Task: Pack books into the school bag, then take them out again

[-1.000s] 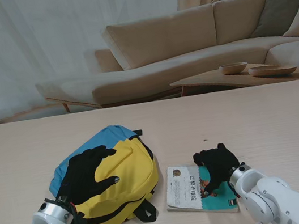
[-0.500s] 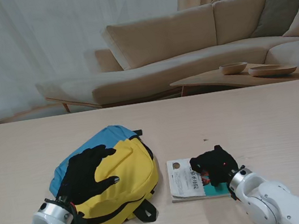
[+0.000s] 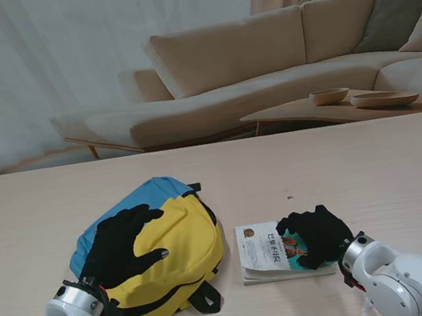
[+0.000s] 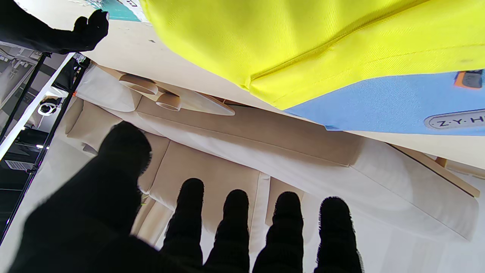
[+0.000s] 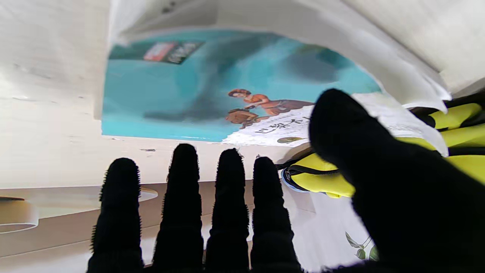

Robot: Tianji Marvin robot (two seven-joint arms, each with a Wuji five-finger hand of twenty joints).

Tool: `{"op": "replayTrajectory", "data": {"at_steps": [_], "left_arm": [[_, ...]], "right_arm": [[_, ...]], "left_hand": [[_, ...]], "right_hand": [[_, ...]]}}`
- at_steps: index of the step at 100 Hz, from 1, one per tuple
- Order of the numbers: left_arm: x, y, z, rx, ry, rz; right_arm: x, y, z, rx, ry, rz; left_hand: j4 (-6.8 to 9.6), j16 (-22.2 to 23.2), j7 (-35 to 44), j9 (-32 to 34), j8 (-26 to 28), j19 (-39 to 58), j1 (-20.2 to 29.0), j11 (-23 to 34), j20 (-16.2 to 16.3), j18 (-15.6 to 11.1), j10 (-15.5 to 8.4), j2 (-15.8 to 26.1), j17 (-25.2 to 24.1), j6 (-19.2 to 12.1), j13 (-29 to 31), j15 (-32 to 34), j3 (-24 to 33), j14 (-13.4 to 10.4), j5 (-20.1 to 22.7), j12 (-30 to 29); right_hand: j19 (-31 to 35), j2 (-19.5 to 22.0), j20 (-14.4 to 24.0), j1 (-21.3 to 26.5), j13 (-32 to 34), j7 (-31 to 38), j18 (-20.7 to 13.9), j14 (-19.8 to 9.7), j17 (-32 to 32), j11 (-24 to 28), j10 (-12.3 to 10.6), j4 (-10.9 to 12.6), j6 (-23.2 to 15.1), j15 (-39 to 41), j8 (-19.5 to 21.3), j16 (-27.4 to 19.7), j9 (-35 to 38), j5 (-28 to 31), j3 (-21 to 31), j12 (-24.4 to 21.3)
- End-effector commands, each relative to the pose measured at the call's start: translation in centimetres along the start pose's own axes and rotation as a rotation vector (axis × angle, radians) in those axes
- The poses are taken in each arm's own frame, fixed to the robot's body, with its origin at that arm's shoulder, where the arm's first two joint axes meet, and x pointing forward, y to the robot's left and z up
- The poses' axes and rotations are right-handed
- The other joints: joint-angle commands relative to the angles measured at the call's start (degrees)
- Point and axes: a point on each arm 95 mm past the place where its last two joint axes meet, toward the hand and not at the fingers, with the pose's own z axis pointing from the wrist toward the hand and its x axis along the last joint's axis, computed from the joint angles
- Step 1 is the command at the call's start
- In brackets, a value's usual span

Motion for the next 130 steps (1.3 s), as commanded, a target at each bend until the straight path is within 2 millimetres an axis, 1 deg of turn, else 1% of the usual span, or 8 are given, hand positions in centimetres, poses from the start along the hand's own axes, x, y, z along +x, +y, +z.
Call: {"op": "replayTrajectory", "data": {"at_steps": [1, 27, 36, 46, 60, 85, 108, 130], "left_arm": [[0.3, 0.1, -0.1, -0.012, 0.004, -0.006], [0.3, 0.1, -0.2, -0.010, 0.005, -0.006], [0.3, 0.1, -0.2, -0.010, 0.005, -0.006], [0.3, 0.1, -0.2, -0.009, 0.004, -0.006], [0.3, 0.1, -0.2, -0.010, 0.004, -0.005], [0.3, 0.1, -0.2, -0.009, 0.002, -0.005], [0.2, 0.1, -0.2, -0.011, 0.001, -0.004], [0.2, 0.1, -0.2, -0.010, -0.001, -0.003]], "right_arm": [[0.4, -0.5, -0.5, 0.032, 0.014, 0.000], [0.1, -0.6, -0.9, 0.137, -0.002, -0.011], [0.0, -0.8, -0.6, 0.176, -0.021, -0.030], [-0.2, -1.0, -0.1, 0.208, -0.038, -0.051], [-0.4, -1.7, 0.7, 0.238, -0.061, -0.070], [-0.7, -3.1, 1.9, 0.209, -0.081, -0.092], [-0.5, -3.6, 2.6, 0.174, -0.072, -0.104], [-0.5, -3.7, 2.9, 0.186, -0.065, -0.097]], "left_hand": [[0.79, 0.10, 0.56, -2.70, 0.88, -2.63, -1.57, -0.86, 1.34, -1.84, -0.82, -0.51, -1.33, 1.21, -1.83, -1.81, 1.79, -1.16, -2.58, 0.63], [0.81, 0.07, 0.41, -2.98, 0.82, -3.05, -1.53, -0.97, 1.37, -1.86, -0.89, -0.56, -1.33, 1.23, -1.95, -1.96, 1.74, -1.18, -2.93, 0.54], [0.81, 0.06, 0.30, -2.99, 0.77, -3.14, -1.55, -0.96, 1.40, -1.85, -0.89, -0.55, -1.37, 1.21, -2.00, -2.00, 1.72, -1.23, -2.97, 0.53], [0.80, 0.06, 0.24, -3.05, 0.73, -3.22, -1.56, -1.00, 1.41, -1.90, -0.97, -0.55, -1.35, 1.22, -2.00, -2.01, 1.68, -1.24, -2.96, 0.52], [0.81, 0.10, 0.17, -3.02, 0.69, -3.33, -1.59, -0.99, 1.46, -1.96, -0.94, -0.56, -1.33, 1.22, -1.96, -1.98, 1.66, -1.26, -2.92, 0.52], [0.82, 0.11, 0.21, -3.03, 0.70, -3.43, -1.53, -0.95, 1.57, -1.94, -0.92, -0.60, -1.32, 1.20, -1.95, -1.99, 1.74, -1.22, -2.91, 0.54], [0.81, 0.13, 0.18, -3.06, 0.68, -3.48, -1.53, -1.00, 1.68, -1.92, -0.95, -0.63, -1.32, 1.27, -2.00, -1.98, 1.83, -1.30, -2.95, 0.53], [0.79, 0.12, 0.12, -3.07, 0.66, -3.56, -1.55, -0.99, 1.77, -1.96, -0.98, -0.67, -1.33, 1.20, -2.04, -1.99, 1.85, -1.28, -2.93, 0.56]], "right_hand": [[-1.91, 1.28, -1.71, -4.55, -3.20, -4.66, -0.43, 0.87, -1.68, -5.85, 3.45, 1.40, 2.10, -4.99, -3.95, -2.15, -3.22, -2.50, -2.49, -3.72], [-16.28, 1.79, -11.84, -17.22, -16.90, -29.08, -1.50, 5.47, -9.34, -31.45, 12.66, -2.44, 9.19, -26.29, -18.51, -14.13, -14.06, -10.73, -0.45, -14.58], [-19.00, 0.60, -15.38, -18.24, -19.28, -46.57, -1.55, 6.78, -10.78, -40.74, 13.89, -2.64, 9.49, -29.63, -10.89, -16.11, -14.63, -8.21, 1.16, -18.17], [-20.61, -0.44, -17.05, -18.41, -20.21, -47.88, -1.26, 8.55, -11.15, -46.19, 15.33, -2.87, 9.05, -32.20, -27.38, -17.50, -15.14, -6.93, 2.10, -20.40], [-20.59, -1.26, -17.14, -17.05, -19.28, -47.90, -0.89, 8.94, -10.60, -46.67, 15.43, -2.75, 8.70, -33.15, -28.96, -17.86, -14.92, -6.81, 2.34, -20.65], [-12.27, -6.58, -10.57, -6.68, -10.55, -41.02, 0.07, 3.55, -7.16, -10.10, 10.89, -0.97, 8.24, -22.31, -1.69, -9.39, -10.50, -8.12, 2.66, -5.96], [-6.78, -13.11, -6.15, 1.29, -8.38, -27.53, 0.66, 1.21, -5.02, 14.03, 2.88, -0.36, 10.73, -0.03, -6.98, -0.13, -3.85, -6.53, 7.25, 5.78], [-7.09, -13.34, -5.86, -0.19, -10.62, -22.54, 0.33, 0.47, -6.51, 12.27, 2.46, -0.90, 10.06, 4.36, -9.94, 1.94, -6.86, -7.26, 7.20, 10.65]]}}
